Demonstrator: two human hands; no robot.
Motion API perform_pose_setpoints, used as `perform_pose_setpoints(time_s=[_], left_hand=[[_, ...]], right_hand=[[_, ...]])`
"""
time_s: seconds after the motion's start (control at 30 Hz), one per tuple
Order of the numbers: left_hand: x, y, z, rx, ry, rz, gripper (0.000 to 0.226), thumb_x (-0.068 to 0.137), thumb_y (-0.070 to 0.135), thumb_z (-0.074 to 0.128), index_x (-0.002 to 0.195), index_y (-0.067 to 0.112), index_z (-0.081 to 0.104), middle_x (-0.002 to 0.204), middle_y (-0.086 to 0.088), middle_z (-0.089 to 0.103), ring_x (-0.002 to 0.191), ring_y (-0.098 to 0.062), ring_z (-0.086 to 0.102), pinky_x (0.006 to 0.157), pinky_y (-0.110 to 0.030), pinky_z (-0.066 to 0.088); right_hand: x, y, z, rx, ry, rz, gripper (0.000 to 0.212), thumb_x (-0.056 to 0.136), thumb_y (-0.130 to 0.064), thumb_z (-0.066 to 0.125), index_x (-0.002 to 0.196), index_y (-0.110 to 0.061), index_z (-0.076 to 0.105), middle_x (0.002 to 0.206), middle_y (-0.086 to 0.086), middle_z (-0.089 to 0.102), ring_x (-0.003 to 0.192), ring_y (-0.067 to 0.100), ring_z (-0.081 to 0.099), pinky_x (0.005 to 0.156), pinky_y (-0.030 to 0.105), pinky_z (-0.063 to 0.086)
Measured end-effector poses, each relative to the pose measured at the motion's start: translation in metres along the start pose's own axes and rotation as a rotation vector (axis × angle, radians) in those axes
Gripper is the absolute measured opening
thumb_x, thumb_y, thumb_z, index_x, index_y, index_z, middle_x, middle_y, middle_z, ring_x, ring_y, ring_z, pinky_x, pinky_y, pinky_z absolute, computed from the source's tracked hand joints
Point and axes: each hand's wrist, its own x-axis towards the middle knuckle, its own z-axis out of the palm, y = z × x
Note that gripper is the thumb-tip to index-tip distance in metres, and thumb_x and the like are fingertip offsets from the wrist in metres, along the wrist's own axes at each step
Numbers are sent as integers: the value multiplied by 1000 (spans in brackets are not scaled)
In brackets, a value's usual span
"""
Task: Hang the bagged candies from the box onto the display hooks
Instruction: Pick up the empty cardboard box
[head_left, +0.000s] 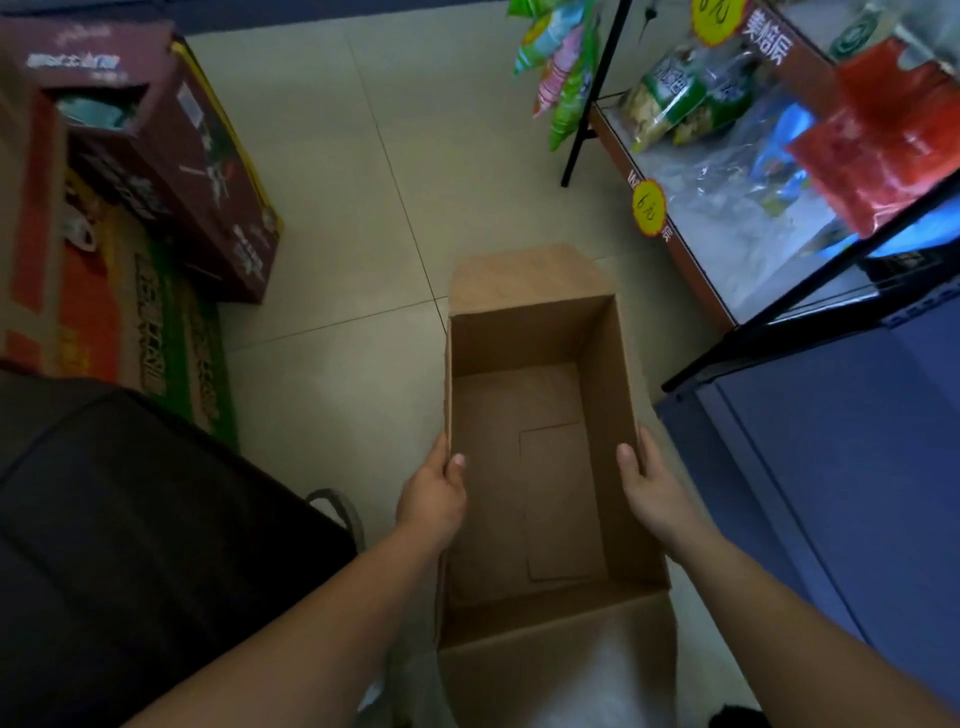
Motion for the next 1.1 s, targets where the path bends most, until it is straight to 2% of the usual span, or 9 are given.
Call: perform_pose_setpoints(time_s=[0.1, 0.2, 0.33, 0.5, 0.67, 0.8, 0.93, 1.0, 1.1], left_hand=[[32, 25, -16, -65, 68, -50, 48, 107, 38, 40, 155, 35, 35, 155, 0, 47, 142, -29, 44, 113, -40, 38], [46, 61, -39, -69, 31, -18, 47, 105, 46, 39, 152, 41, 38, 152, 5, 50, 140, -26, 46, 114, -43, 41], [38, 116, -81, -81, 33, 16, 49, 101, 52, 43, 150, 43, 40, 149, 9, 54, 137, -23, 51, 113, -48, 45], [-16, 213, -174, -178, 130, 11, 53, 103, 44, 48, 154, 33, 37, 151, 10, 50, 142, -16, 44, 116, -35, 36], [-66, 309, -293, -143, 240, -44, 51, 102, 50, 45, 152, 41, 36, 146, 7, 56, 129, -21, 58, 109, -42, 48], [-104, 389, -400, -175, 212, -31, 49, 101, 51, 46, 149, 51, 34, 144, 13, 57, 124, -15, 60, 105, -40, 52], [-116, 443, -483, -203, 189, -2, 55, 102, 47, 47, 154, 45, 29, 151, 10, 50, 128, -9, 54, 104, -32, 49], [-112, 460, -514, -240, 188, -18, 56, 101, 50, 47, 153, 46, 28, 152, 10, 49, 134, -14, 53, 106, -40, 51], [-91, 483, -546, -299, 176, -22, 57, 101, 52, 47, 154, 46, 27, 150, 12, 49, 133, -14, 54, 103, -39, 53]], right_hand=[[17, -18, -1, -20, 15, -54, 60, 108, -48, 35, 162, -35, 13, 167, -1, 30, 150, 24, 34, 119, 43, 30], [17, -46, -18, -28, 21, -46, 59, 108, -41, 39, 162, -29, 18, 164, 0, 36, 147, 21, 39, 114, 36, 33], [8, -111, -59, -12, 13, -103, 59, 107, -41, 45, 161, -33, 23, 153, -9, 46, 144, 19, 43, 112, 35, 36], [-17, -244, -134, -93, 43, -179, 55, 105, -37, 50, 157, -43, 32, 147, -6, 57, 134, 20, 54, 110, 35, 43], [-77, -379, -183, -129, -29, -251, 56, 106, -34, 49, 158, -42, 30, 153, -12, 49, 141, 15, 48, 116, 36, 38], [-134, -498, -210, -73, -23, -185, 56, 108, -31, 46, 160, -38, 27, 160, -8, 41, 144, 15, 43, 111, 30, 37], [-154, -603, -220, -72, -9, -186, 51, 107, -38, 44, 155, -49, 29, 149, -4, 55, 125, 19, 59, 104, 40, 48], [-156, -649, -221, -99, 13, -210, 52, 107, -36, 45, 157, -41, 32, 150, -4, 53, 131, 23, 56, 108, 41, 46], [-145, -707, -217, -119, 41, -281, 54, 106, -36, 48, 159, -31, 34, 158, 0, 46, 137, 20, 49, 106, 34, 39]])
